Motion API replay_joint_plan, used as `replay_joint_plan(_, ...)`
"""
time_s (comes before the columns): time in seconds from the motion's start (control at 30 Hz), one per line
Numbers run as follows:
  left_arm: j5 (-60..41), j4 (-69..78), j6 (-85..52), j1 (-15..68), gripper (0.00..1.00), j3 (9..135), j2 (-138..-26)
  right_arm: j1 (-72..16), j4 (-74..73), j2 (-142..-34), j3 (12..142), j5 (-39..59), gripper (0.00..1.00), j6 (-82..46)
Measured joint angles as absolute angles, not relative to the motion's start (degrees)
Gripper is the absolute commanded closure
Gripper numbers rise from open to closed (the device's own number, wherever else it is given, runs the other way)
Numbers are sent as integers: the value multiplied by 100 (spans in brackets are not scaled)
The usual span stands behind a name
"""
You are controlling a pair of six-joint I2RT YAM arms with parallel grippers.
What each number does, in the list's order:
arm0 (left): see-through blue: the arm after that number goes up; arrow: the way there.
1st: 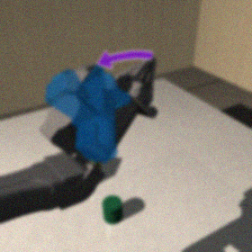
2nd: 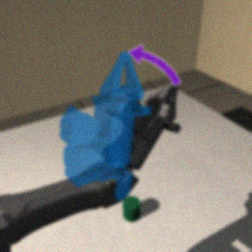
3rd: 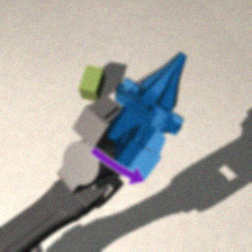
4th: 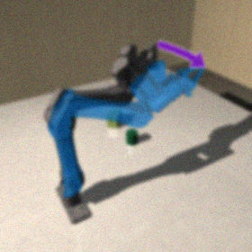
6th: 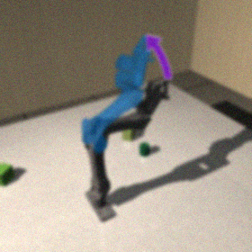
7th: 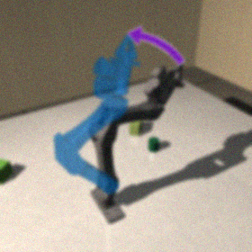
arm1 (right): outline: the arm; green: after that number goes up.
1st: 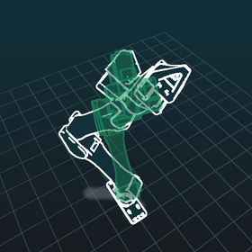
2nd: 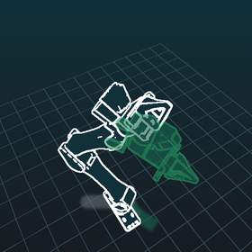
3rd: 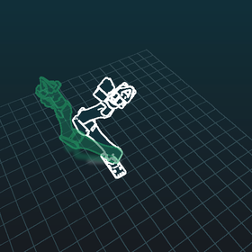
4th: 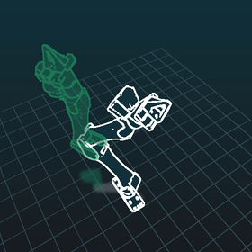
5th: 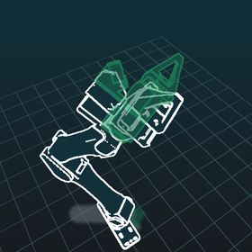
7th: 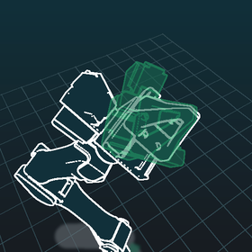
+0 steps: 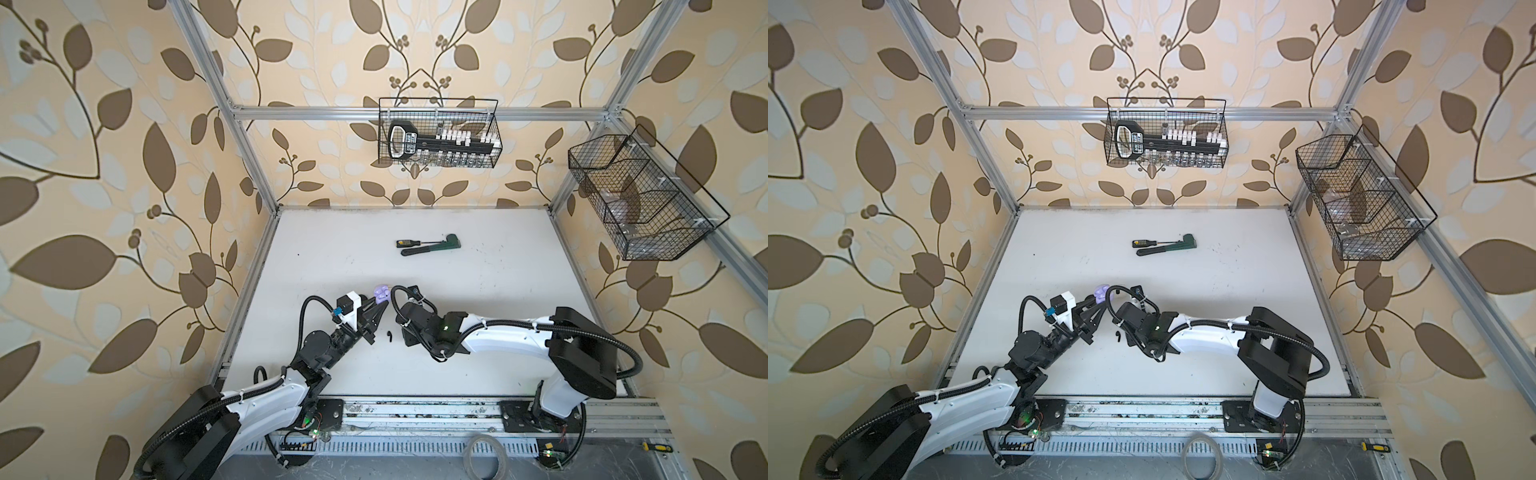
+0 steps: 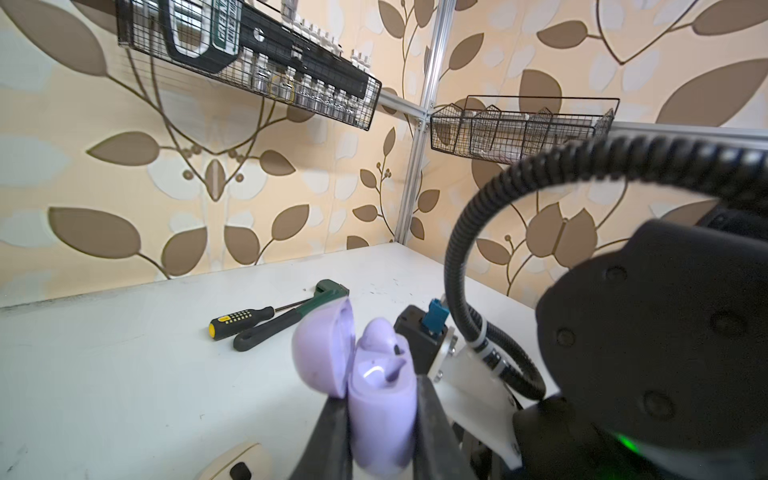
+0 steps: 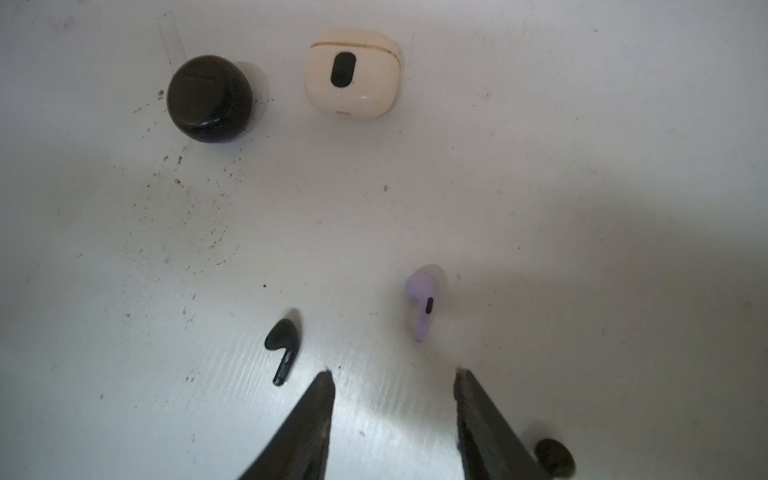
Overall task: Insert the wireless bluetooth earbuds into the charging case
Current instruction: 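Move the right gripper over the second lavender earbud on the table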
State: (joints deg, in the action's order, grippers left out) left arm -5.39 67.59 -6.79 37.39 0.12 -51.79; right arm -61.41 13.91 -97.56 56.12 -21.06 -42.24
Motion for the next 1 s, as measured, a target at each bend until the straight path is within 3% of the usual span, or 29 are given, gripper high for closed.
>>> replay_joint_plan(0.5,-235,6388,-604,3739,100,12,-4917,-5808,1518,-10567,6119,-1973,52,-4088)
replay_joint_plan(1.0,-246,6359,-593,3739,100,12,-4917,-5686,1857,-11037,6628,-2106,64,-3972)
